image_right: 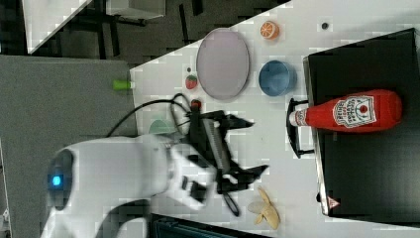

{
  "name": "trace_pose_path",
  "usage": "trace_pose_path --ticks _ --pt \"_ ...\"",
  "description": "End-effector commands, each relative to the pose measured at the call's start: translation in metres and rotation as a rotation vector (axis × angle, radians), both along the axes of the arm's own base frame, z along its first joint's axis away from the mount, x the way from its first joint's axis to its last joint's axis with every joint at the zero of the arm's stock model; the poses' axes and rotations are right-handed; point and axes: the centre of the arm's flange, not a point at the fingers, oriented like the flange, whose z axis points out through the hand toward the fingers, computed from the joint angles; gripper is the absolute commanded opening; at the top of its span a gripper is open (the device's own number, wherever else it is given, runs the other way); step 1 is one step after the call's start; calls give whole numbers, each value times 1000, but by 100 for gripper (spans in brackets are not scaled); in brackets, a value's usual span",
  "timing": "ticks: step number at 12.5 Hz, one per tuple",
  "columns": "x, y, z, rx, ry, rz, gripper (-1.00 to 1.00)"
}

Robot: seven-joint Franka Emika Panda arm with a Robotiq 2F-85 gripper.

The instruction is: Pick Ketchup from oven and place it on table.

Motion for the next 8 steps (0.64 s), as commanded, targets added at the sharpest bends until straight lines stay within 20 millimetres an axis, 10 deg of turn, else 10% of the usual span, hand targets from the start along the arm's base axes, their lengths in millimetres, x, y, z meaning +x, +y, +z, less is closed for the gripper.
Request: trace_pose_path --ticks 1,8 --pt "8 -31 33 -59 -89 -75 100" --pt "25 -105 -26 -107 -71 -229 100"
